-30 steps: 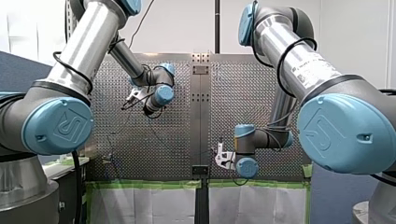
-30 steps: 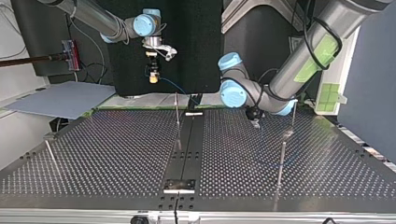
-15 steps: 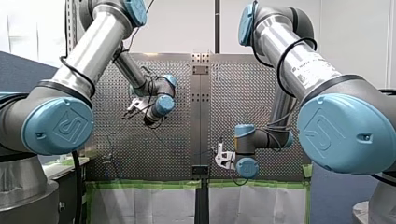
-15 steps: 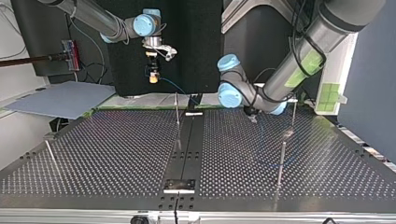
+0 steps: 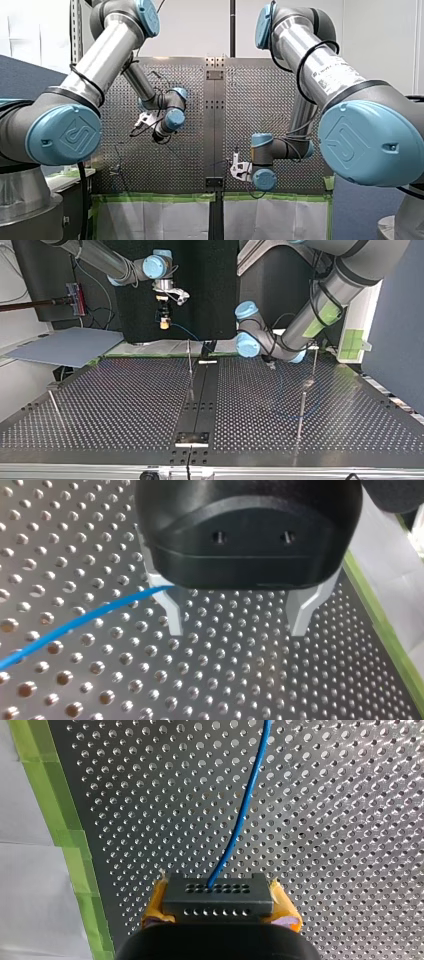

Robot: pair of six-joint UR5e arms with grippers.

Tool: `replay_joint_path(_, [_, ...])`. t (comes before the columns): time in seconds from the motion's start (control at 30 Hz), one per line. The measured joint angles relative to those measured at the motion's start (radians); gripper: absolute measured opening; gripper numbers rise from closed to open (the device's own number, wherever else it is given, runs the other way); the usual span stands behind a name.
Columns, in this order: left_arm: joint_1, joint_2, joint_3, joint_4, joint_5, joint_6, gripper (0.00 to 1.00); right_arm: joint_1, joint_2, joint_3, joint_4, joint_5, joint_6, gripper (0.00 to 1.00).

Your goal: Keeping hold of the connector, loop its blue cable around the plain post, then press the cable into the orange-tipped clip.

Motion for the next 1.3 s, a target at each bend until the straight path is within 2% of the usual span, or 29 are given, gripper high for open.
replay_joint_path(0.13, [-0.006, -0.034, 0.026, -0.008, 0.014, -0.035, 1.0, 0.0, 0.0, 0.0, 0.0, -0.001, -0.002, 0.0])
replay_joint_path(0.47, [-0.008, -0.111, 0.044, 0.075, 0.097, -0.128, 1.0, 0.0, 0.0, 0.0, 0.002, -0.001, -0.009, 0.0])
replay_joint_path(0.8, [-0.023, -0.191, 0.056, 0.101, 0.169, -0.172, 1.0, -0.004, 0.0, 0.0, 0.003, -0.001, -0.012, 0.0])
replay_joint_path(1.3, [-0.08, -0.204, 0.057, 0.123, 0.304, -0.286, 1.0, -0.006, 0.0, 0.0, 0.008, -0.007, -0.012, 0.0])
